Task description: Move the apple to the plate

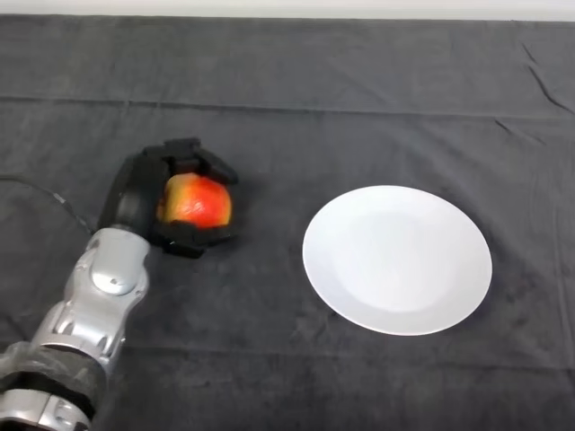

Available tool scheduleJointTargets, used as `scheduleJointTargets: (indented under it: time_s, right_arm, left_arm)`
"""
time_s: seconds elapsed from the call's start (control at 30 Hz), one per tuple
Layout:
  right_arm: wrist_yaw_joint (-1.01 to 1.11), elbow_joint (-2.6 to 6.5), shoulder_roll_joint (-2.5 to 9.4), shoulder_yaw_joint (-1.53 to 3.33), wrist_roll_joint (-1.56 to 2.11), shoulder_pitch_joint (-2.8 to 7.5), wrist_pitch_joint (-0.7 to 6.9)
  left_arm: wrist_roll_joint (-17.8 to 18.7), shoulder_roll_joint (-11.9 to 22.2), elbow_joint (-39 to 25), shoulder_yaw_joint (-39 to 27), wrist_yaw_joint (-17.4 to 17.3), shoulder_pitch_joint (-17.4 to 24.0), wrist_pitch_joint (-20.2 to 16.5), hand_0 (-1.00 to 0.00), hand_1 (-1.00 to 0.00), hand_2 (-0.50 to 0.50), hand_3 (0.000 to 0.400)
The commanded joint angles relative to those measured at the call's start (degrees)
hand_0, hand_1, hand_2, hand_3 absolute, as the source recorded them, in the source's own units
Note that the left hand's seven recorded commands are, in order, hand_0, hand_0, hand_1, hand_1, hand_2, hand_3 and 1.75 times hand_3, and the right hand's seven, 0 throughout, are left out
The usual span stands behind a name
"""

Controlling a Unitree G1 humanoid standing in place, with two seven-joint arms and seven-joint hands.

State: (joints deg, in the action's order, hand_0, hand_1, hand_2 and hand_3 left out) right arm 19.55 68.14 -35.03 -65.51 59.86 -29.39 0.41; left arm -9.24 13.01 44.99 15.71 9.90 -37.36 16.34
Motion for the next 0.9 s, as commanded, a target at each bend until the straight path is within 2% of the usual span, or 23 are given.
scheduleJointTargets:
  time_s: [0.03, 0.27, 0.57, 0.9]
  right_arm:
    - [-0.71, -1.74, -1.1, -0.19, 0.55, 0.76, 0.21]
    - [-0.73, -1.78, -1.08, -0.18, 0.54, 0.77, 0.21]
    - [-0.72, -1.75, -1.1, -0.19, 0.55, 0.77, 0.22]
    - [-0.66, -1.6, -1.18, -0.22, 0.58, 0.74, 0.21]
  left_arm:
    - [-0.3, 0.1, -3.5, 1.3, 0.8, -3.5, -0.7, -1.0, -1.0, 0.0, 0.4]
    - [0.8, -1.1, -3.0, 4.3, 1.0, -5.1, 0.0, -1.0, -1.0, 0.0, 0.4]
    - [2.6, -3.8, 1.9, 9.0, 2.3, -8.8, 1.4, -1.0, -1.0, 0.0, 0.4]
    - [6.1, -6.9, 8.2, 15.6, 3.2, -13.4, 2.9, -1.0, -1.0, 0.0, 0.4]
